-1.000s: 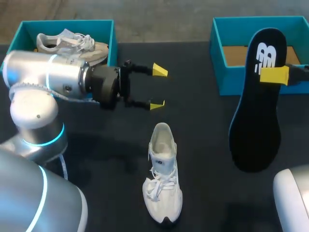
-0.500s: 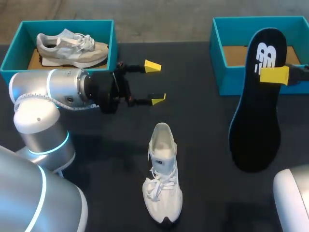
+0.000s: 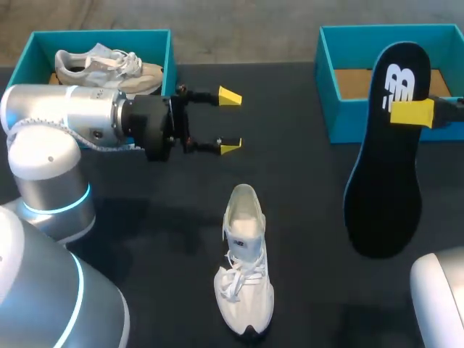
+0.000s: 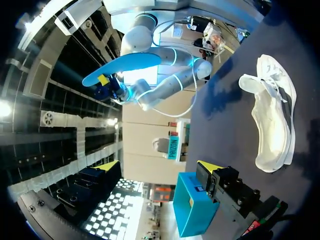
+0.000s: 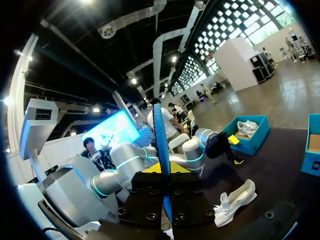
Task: Take the shoe out of the shoebox, open the shoe tongue, remove and reinsert the insole, then place the shoe into the shoebox
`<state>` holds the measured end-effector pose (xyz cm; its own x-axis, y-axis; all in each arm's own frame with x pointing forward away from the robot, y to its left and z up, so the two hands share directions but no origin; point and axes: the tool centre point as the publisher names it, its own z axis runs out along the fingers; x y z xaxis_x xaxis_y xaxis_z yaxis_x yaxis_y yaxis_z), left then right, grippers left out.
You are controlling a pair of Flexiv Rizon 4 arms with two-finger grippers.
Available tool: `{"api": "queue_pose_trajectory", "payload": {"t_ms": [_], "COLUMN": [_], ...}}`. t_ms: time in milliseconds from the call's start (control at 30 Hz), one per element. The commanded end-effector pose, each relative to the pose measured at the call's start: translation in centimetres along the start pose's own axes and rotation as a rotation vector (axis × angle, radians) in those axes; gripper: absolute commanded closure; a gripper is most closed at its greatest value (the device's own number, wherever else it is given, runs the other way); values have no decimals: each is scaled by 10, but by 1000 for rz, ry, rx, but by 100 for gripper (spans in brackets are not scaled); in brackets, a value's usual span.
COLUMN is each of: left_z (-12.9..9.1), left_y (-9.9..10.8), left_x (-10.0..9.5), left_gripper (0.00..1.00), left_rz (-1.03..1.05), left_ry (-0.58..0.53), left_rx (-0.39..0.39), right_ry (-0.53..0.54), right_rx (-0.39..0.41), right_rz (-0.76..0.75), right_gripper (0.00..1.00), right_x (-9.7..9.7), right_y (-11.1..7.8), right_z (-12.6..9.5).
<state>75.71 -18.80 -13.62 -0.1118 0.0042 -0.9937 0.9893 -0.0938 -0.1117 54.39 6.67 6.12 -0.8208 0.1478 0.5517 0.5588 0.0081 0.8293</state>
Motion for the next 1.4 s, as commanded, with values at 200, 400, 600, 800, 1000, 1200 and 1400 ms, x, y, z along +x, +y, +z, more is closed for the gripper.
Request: {"api": "queue_pose_trajectory", "payload": {"t_ms": [200,400,600,800,1000,1200,1400], "left_z": [0,0,0,0,0,0,0], "left_y": [1,1,1,1,1,1,1], "left_x": [-2,-2,-2,-2,-2,-2,-2], "left_gripper": [0,0,0,0,0,0,0], "left_rz": [1,1,1,1,1,1,1], "left_ry": [5,5,5,5,5,5,5], "left_rx": [2,2,2,2,2,2,2], "right_ry": [3,40,59,61,81,83,66], "right_rx": [11,28,37,63,89,110,139], "right_rz": [5,14,-1,89,219,323,422], "right_gripper": [100,100,100,100,100,100,100], "right_x": [-3,-39,-68,-92,-116,-145,-174], "right_y": [7,44,69,83,88,94,98], "right_z": [2,8,11,13,16,22,35]}}
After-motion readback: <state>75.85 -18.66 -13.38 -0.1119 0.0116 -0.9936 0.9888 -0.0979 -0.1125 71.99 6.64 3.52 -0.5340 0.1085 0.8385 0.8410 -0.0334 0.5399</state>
